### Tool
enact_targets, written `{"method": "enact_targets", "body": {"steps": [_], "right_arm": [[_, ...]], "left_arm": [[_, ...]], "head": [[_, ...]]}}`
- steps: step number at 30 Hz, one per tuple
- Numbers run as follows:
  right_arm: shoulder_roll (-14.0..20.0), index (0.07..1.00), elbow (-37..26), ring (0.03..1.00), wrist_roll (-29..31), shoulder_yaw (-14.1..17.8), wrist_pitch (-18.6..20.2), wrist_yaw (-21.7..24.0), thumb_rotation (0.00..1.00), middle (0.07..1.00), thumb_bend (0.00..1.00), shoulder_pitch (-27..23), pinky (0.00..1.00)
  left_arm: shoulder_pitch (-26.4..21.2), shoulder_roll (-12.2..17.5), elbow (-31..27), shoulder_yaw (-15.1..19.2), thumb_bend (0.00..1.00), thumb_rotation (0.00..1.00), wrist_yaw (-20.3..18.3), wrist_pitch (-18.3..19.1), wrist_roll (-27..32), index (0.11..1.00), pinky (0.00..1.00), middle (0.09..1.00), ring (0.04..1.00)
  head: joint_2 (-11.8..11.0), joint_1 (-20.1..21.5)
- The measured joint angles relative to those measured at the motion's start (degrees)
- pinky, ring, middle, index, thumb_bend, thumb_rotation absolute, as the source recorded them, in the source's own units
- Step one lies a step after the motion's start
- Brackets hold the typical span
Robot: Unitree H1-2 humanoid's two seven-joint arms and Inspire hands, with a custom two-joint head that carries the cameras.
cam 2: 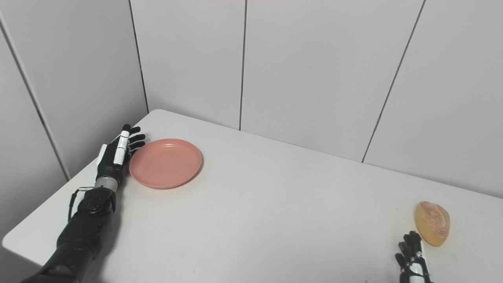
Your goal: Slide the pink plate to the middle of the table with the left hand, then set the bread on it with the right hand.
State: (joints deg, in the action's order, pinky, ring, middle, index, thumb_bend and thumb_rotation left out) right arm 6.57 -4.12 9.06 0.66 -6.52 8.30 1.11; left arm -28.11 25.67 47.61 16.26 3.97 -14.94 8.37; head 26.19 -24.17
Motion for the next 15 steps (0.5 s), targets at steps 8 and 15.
{"method": "enact_targets", "body": {"steps": [8,15], "right_arm": [[0.4,1.0,-0.5,1.0,0.1,0.0,0.8,0.0,1.0,1.0,0.68,0.6,1.0],[0.4,1.0,-0.6,0.999,0.7,0.0,0.9,0.0,0.99,1.0,0.67,0.6,1.0]], "left_arm": [[-0.9,-0.1,3.0,-1.4,0.78,1.0,0.1,-2.9,-0.8,0.776,0.75,0.775,0.776],[-1.0,-0.6,2.7,-1.6,0.78,1.0,-0.2,-2.7,-0.1,0.793,0.76,0.787,0.788]], "head": [[0.4,0.0],[0.6,0.4]]}}
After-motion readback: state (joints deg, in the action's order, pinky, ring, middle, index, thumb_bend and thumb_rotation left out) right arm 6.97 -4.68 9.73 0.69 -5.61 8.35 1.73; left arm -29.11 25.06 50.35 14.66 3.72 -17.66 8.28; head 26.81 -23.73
